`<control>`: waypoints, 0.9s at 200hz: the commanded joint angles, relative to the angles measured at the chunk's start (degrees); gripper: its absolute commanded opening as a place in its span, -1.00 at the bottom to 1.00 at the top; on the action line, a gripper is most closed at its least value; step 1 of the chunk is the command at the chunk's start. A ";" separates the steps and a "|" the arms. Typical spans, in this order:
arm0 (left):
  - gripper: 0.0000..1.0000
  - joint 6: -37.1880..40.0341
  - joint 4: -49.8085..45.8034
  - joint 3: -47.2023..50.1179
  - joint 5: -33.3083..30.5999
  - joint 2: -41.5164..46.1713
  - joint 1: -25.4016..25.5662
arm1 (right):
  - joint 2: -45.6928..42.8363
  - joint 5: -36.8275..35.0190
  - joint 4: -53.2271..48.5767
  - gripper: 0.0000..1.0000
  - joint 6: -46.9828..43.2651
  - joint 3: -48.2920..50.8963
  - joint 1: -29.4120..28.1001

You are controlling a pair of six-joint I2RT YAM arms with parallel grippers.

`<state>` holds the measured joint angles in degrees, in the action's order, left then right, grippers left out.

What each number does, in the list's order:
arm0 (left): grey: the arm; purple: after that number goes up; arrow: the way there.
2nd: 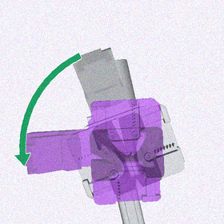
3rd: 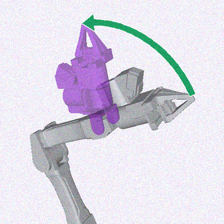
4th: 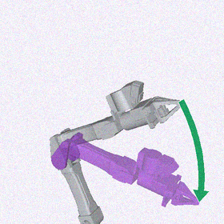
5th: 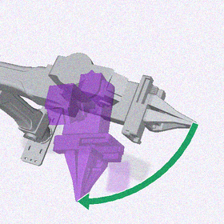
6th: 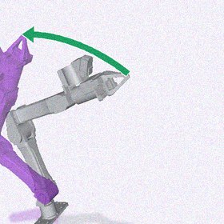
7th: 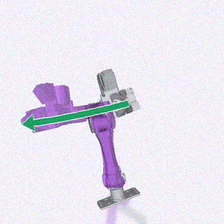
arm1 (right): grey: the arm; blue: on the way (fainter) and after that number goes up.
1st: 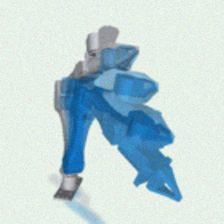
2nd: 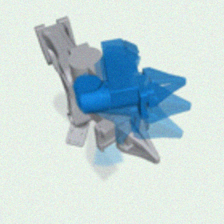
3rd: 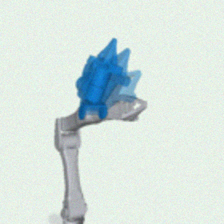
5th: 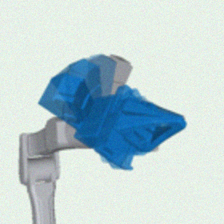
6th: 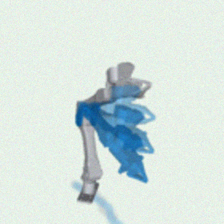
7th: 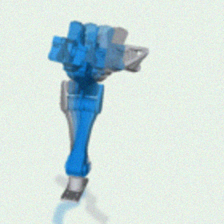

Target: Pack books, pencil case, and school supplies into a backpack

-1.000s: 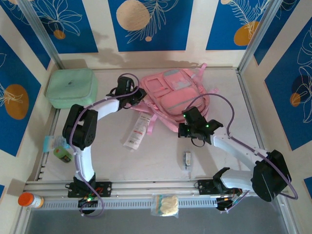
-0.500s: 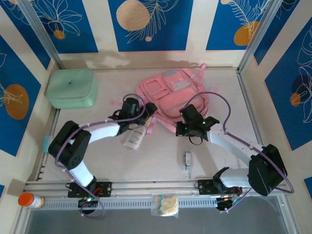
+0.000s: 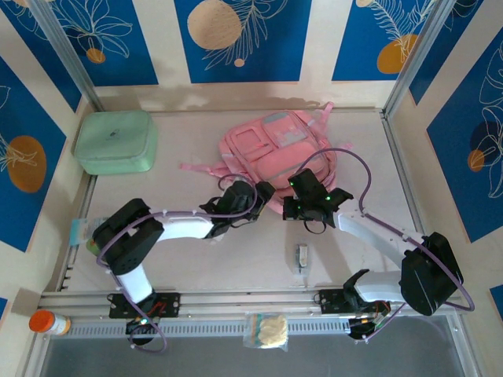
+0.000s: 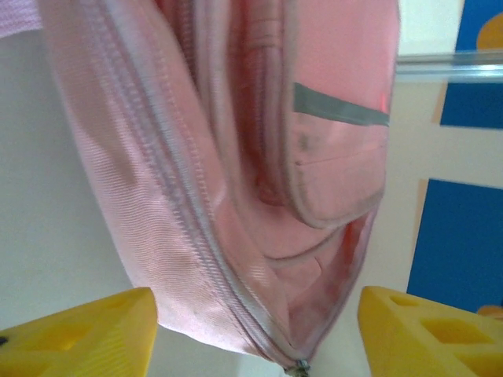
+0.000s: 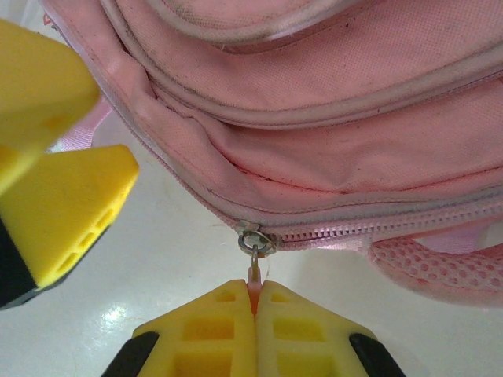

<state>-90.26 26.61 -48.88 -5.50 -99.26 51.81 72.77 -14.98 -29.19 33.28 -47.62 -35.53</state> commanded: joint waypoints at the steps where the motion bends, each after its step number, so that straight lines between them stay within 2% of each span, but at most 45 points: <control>1: 0.17 -3.47 -3.28 -3.37 -6.01 -2.65 1.37 | -1.49 1.09 0.97 -1.00 0.17 -0.20 -0.88; 14: 0.09 -3.74 -1.66 -4.58 -6.51 -4.54 1.69 | -1.32 0.95 1.09 -1.00 0.31 -0.11 -0.95; 52: -0.31 -3.52 -4.02 -8.33 -8.41 -7.87 2.21 | -0.21 -0.61 -0.16 -1.00 -0.13 -1.30 -2.10; 73: -0.66 -0.58 -6.62 -8.63 -11.15 -6.22 2.08 | 0.35 -2.72 -2.45 -1.00 -0.22 -2.21 -2.79; 87: -1.00 2.24 -9.85 -8.74 -12.42 -4.27 1.64 | 0.27 -3.91 -4.11 -1.00 0.40 -2.25 -2.88; 116: -1.00 8.51 -14.10 -6.44 -13.07 1.15 -1.32 | -0.84 -7.71 -9.43 -1.00 2.29 -1.48 -3.45; 135: -1.00 12.86 -16.35 -3.66 -11.29 5.11 -4.85 | -1.98 -10.74 -13.87 -1.00 4.19 -0.83 -3.08; 157: -1.00 19.28 -18.16 -1.23 -4.87 8.73 -11.11 | -3.24 -12.02 -16.38 -1.00 4.58 0.30 -1.18; 180: -1.00 23.56 -20.65 -1.91 4.23 8.79 -19.15 | -2.41 -7.98 -14.32 -1.00 2.50 -1.06 -0.34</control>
<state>-75.13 7.94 -50.65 -4.75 -92.62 41.36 70.61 -22.57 -36.27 36.05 -48.12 -37.15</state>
